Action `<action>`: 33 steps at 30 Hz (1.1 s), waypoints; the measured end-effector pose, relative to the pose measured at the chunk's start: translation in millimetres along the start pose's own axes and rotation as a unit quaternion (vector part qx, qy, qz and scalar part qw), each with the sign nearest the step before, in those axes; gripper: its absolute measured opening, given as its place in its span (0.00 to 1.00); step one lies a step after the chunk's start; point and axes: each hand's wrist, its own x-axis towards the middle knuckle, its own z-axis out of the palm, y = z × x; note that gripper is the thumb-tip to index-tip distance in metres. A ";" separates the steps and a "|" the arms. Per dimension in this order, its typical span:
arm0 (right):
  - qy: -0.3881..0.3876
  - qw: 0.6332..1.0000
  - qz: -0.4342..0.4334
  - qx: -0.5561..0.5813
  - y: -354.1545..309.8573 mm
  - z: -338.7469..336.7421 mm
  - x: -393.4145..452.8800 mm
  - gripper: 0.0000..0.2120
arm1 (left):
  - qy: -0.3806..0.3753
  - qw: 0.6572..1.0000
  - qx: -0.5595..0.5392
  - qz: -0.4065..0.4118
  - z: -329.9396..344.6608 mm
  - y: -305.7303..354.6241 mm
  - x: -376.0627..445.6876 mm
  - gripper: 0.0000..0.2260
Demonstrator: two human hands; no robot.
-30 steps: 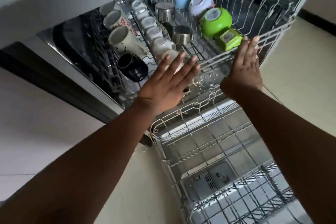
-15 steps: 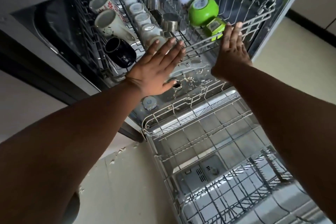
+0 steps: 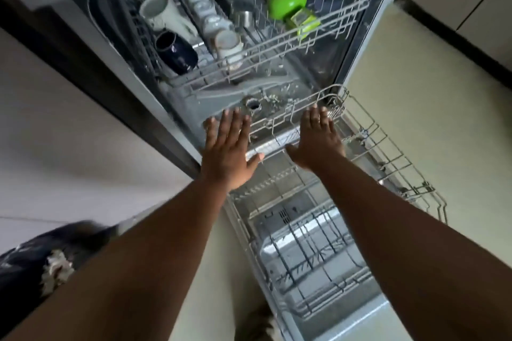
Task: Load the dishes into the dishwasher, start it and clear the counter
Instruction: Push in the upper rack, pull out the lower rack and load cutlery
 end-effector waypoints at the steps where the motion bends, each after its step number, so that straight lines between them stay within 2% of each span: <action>1: -0.009 1.000 -0.006 0.007 -5.7 13.4 -9.2 0.46 | -0.027 0.999 -0.012 -0.017 13.2 6.7 -25.0 0.39; 4: -0.047 0.998 -0.032 0.005 -20.9 55.4 -38.9 0.47 | -0.113 0.992 -0.008 -0.057 45.4 18.2 -96.1 0.39; 7: -0.081 0.995 -0.060 -0.001 -32.4 86.8 -70.3 0.46 | -0.158 0.984 -0.004 -0.085 51.7 15.0 -144.9 0.39; 12: -0.123 0.990 -0.074 -0.002 -51.5 104.2 -120.5 0.44 | -0.156 0.983 -0.026 -0.096 27.5 0.8 -173.3 0.37; 14: -0.126 0.988 -0.085 -0.002 -63.0 98.1 -133.8 0.43 | -0.146 0.984 -0.043 -0.092 16.0 -4.7 -180.8 0.37; 19: -0.148 0.980 -0.130 -0.038 -96.5 63.8 -161.4 0.44 | -0.179 0.980 -0.041 -0.075 -21.3 -24.8 -202.0 0.37; 22: -0.147 0.974 -0.161 -0.061 -120.9 36.8 -163.9 0.44 | -0.161 0.983 -0.053 -0.064 -56.2 -42.7 -206.8 0.36; 25: -0.159 0.962 -0.204 -0.087 -157.7 10.6 -156.7 0.43 | -0.110 0.991 -0.062 -0.050 -86.9 -66.2 -213.3 0.33; 30: -0.140 0.945 -0.269 -0.120 -232.5 -26.3 -153.2 0.43 | -0.065 0.989 -0.088 -0.099 -128.7 -120.0 -235.1 0.31; 33: -0.120 0.936 -0.301 -0.139 -283.4 -44.7 -160.0 0.42 | -0.050 0.991 -0.089 -0.091 -150.1 -163.6 -256.7 0.30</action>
